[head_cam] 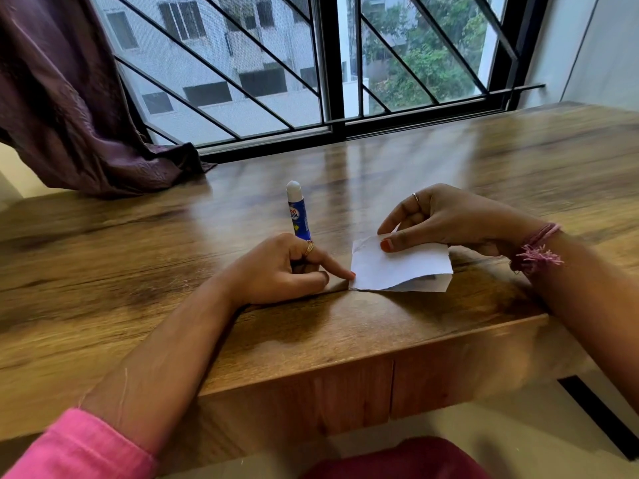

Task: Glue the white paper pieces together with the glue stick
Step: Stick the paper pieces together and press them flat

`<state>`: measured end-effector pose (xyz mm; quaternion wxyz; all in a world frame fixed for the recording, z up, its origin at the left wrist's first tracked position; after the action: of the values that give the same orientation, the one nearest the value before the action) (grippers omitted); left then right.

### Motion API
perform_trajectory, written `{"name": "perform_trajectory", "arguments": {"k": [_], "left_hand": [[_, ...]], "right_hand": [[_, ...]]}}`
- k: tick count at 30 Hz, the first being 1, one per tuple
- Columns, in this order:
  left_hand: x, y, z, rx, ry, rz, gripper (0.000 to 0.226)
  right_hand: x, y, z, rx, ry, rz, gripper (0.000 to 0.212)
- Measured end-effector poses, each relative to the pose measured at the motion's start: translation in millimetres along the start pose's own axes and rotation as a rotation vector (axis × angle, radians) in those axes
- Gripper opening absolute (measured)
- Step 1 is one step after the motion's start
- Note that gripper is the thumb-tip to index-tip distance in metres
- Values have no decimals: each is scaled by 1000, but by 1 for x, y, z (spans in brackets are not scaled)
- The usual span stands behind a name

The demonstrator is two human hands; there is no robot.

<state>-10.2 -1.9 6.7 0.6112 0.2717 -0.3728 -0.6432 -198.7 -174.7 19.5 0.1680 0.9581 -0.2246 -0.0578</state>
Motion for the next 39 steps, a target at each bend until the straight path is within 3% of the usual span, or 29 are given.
{"name": "perform_trajectory", "arguments": {"k": [15,24,39], "left_hand": [[2,-4,0,63,-48,16,25],[1,-5,1,32,-29,30,24],[1,-5,1,47,-38,17,24]], "right_hand": [[-3,2,-1,9,-5,39,38],[-13,15,-2,20,5,75,48],[-24,26,-8,-100,-8,51,39]]}}
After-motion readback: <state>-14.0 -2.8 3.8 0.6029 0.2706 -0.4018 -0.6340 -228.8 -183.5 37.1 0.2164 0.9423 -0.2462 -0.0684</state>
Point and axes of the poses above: each hand's wrist, its own x-axis towards the middle knuckle, its own y-axis out of the back of the hand, z = x × y, the point moved 1 cm from there along x, towards the middle knuckle, and after that the axes turned 7 degrees about x, right-handed, at the moved point
